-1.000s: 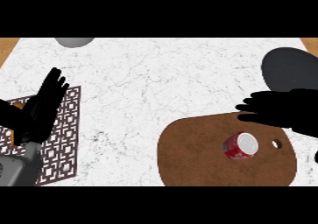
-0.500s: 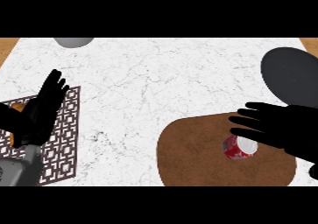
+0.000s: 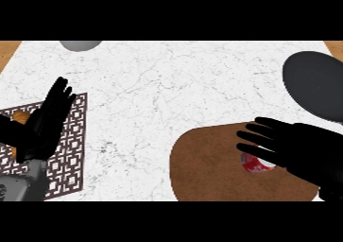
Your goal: Pick the can from the cutting board and place it in the pan
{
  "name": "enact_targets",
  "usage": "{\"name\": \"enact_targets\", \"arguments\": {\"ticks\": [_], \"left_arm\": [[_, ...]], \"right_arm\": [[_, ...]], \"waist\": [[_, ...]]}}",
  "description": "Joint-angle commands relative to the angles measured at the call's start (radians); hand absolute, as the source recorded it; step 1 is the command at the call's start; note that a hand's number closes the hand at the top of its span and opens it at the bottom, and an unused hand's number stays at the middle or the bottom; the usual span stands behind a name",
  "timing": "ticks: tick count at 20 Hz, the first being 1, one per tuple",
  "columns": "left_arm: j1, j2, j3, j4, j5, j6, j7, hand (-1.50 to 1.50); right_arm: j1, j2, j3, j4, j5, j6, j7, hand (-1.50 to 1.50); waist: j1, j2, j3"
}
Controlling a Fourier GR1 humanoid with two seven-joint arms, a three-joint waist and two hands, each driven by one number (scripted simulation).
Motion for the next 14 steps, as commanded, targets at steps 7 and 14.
{"name": "enact_targets", "arguments": {"ticks": [7,14], "left_arm": [[-0.048,-0.054,0.028,0.017,-0.070,-0.006,0.029,0.00],[0.040,-0.087,0.030,-0.035,-0.090,-0.036,0.011,0.00]], "right_arm": [[-0.024,0.166,0.048,0.134,0.187,-0.010,-0.029,-1.50],[-0.021,0.221,0.075,0.218,0.286,-0.022,-0.056,-1.50]], "waist": [[0.001,0.001,0.000],[0.004,0.000,0.000]]}}
